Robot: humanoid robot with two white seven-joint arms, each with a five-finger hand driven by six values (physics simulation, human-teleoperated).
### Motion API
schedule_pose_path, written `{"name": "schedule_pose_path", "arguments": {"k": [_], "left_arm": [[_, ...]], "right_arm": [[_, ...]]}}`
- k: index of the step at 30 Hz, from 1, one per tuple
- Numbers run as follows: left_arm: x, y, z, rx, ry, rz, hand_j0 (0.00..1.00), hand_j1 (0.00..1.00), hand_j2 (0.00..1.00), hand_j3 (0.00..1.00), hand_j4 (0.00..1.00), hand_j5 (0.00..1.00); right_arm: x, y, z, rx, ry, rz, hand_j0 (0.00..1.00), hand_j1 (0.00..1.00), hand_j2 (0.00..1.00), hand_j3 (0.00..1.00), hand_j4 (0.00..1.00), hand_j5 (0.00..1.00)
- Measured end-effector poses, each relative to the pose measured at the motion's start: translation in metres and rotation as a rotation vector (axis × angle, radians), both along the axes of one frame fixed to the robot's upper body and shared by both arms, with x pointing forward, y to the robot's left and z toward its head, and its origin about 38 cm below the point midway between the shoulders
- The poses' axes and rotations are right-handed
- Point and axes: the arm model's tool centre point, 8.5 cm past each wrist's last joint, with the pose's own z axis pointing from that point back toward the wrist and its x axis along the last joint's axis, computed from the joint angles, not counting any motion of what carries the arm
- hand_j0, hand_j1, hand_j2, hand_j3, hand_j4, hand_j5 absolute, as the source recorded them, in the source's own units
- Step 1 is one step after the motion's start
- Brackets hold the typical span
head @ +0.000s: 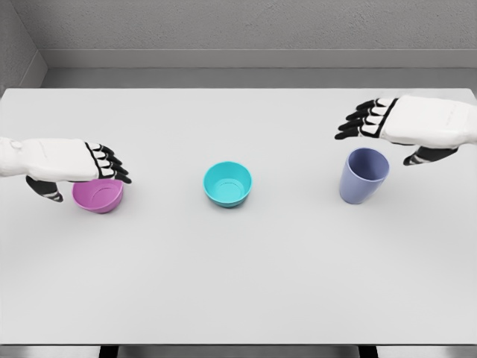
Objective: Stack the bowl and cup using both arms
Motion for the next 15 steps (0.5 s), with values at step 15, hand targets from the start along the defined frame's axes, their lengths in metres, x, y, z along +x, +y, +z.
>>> {"name": "schedule_pose_path", "arguments": {"k": [15], "left_arm": [[0.006, -0.001, -0.016, 0.011, 0.021, 0.012, 1.0, 1.0, 1.0, 1.0, 1.0, 1.0]], "right_arm": [[0.013, -0.012, -0.027, -0.033, 0.058, -0.056, 1.0, 1.0, 1.0, 1.0, 1.0, 1.0]]}}
